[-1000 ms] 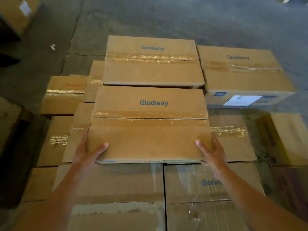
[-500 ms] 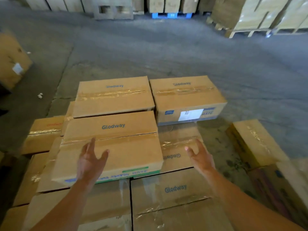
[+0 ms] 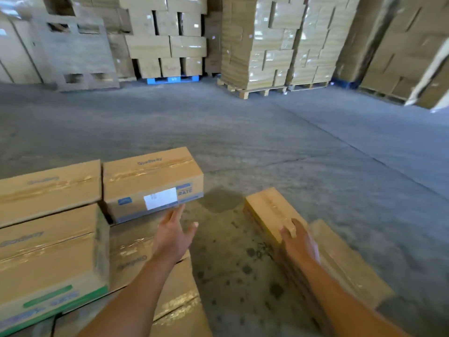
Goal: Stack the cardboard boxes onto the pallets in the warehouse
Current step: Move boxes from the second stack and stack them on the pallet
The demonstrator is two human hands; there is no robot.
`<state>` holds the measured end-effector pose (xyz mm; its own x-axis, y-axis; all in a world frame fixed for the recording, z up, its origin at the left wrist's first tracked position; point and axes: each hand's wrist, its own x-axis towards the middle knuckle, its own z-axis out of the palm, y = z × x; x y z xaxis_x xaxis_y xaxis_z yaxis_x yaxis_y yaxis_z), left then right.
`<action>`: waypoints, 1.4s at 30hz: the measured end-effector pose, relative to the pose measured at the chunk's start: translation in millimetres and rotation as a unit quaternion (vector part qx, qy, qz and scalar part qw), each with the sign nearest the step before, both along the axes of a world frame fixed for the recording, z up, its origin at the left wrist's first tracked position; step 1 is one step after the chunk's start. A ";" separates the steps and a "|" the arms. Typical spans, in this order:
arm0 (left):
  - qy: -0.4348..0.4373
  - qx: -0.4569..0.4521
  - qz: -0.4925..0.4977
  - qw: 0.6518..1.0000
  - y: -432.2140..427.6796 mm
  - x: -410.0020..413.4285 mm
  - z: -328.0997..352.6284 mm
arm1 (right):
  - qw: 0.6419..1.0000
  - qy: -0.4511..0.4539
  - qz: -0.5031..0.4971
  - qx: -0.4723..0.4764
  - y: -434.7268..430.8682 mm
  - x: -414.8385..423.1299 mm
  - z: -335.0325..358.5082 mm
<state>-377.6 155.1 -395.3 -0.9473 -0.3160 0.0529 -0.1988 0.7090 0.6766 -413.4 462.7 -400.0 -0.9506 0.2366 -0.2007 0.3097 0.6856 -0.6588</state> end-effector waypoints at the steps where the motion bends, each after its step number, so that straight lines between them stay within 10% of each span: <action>1: 0.003 0.004 -0.022 1.000 27.8 -9.4 2.2 | 1.000 0.005 -0.023 -0.001 26.1 2.3 0.4; 26: -0.242 -0.046 -0.393 0.886 357.8 -314.5 -202.4 | 0.876 -0.227 -0.419 -0.073 289.5 -89.4 -201.6; 42: -0.319 -0.101 -0.363 0.870 461.8 -422.8 -491.8 | 0.787 -0.275 -0.550 -0.039 366.2 -105.2 -453.6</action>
<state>-800.4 616.9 -887.1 -0.7511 0.3314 -0.5710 0.0614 0.8962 0.4393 -518.6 828.8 -853.6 0.0579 0.8232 -0.5649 0.9412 -0.2336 -0.2439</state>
